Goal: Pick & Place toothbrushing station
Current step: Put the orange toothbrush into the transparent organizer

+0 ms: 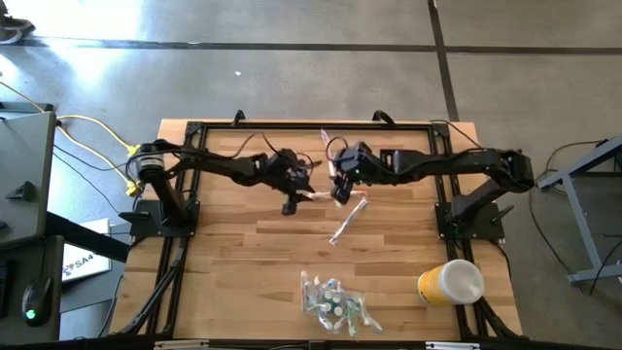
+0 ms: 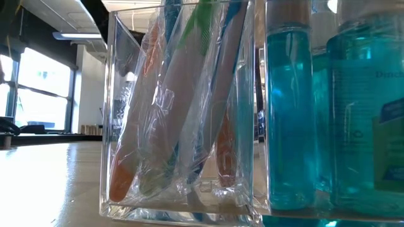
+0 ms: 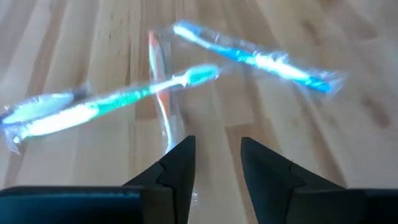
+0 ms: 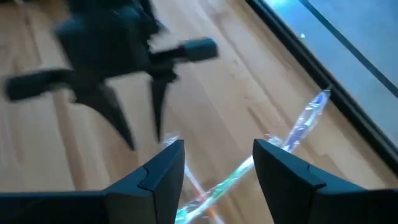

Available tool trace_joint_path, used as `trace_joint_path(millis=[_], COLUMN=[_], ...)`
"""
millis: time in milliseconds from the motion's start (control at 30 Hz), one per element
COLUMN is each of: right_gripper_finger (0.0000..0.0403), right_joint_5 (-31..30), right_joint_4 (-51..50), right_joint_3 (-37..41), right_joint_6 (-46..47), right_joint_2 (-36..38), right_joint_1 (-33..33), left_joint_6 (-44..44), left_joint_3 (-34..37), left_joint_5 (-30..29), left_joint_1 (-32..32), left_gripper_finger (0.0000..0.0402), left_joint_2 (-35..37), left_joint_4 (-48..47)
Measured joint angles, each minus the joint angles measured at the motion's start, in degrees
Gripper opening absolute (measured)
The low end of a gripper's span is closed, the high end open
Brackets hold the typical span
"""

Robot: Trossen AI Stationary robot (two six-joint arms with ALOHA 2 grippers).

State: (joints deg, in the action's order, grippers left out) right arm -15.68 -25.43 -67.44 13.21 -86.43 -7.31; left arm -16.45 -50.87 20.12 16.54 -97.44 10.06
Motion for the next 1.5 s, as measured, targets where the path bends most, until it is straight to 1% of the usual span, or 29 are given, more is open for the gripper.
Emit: trace_joint_path(millis=[100, 167, 333, 433, 533, 667, 900, 1033, 1167, 1233, 1367, 1500], right_gripper_finger=[0.0183, 0.0183, 0.0183, 0.0183, 0.0183, 0.0183, 0.0183, 0.0183, 0.0183, 0.0183, 0.0183, 0.0183], right_joint_5=[-0.57, -0.71, -0.94, -0.96, -2.81, -5.85, -7.02, -9.31, -9.49, -9.5, -9.7, -9.73], right_joint_4=[-0.07, 0.11, 0.15, 0.3, 0.39, 0.39, 0.39, 0.39, 0.39, 0.39, 0.39, 0.39], right_joint_3=[0.0, 0.0, 0.0, 0.0, 0.0, 0.0, 0.0, 0.0, 0.0, 0.0, 0.0, 0.0], right_joint_6=[1.57, 3.01, 7.97, 10.63, 13.41, 17.59, 24.47, 27.46, 29.71, 30.82, 32.27, 33.24], right_joint_2=[-0.02, -0.07, -0.17, -0.17, -0.2, -0.2, -0.22, -0.22, -0.22, -0.23, -0.24, -0.24], right_joint_1=[2.44, 4.12, 8.41, 10.95, 13.53, 16.58, 21.01, 23.35, 24.7, 25.13, 25.83, 25.99], left_joint_6=[0.0, 0.17, 0.17, 0.22, 0.93, 1.88, 3.23, 3.25, 3.14, 2.91, 3.11, 3.46], left_joint_3=[0.02, 0.06, -0.15, -0.22, -0.17, -0.28, -0.26, -0.22, -0.22, -0.2, -0.17, -0.17], left_joint_5=[-5.13, -7.01, -7.09, -7.08, -7.29, -8.25, -10.22, -11.79, -10.28, -9.38, -7.87, -7.6], left_joint_1=[-0.99, -1.31, -1.76, -1.97, -2.44, -2.76, -3.66, -4.33, -4.59, -4.64, -4.61, -4.61], left_gripper_finger=[0.0125, 0.0125, 0.0125, 0.0125, 0.0125, 0.0125, 0.0123, 0.0098, 0.0059, 0.0046, 0.0035, 0.004], left_joint_2=[-3.27, -5.34, -9.91, -11.31, -12.98, -14.09, -14.74, -14.79, -14.85, -14.74, -14.74, -14.74], left_joint_4=[1.71, 3.89, 8.85, 10.31, 10.68, 11.17, 11.4, 11.04, 10.95, 10.87, 10.84, 10.9])
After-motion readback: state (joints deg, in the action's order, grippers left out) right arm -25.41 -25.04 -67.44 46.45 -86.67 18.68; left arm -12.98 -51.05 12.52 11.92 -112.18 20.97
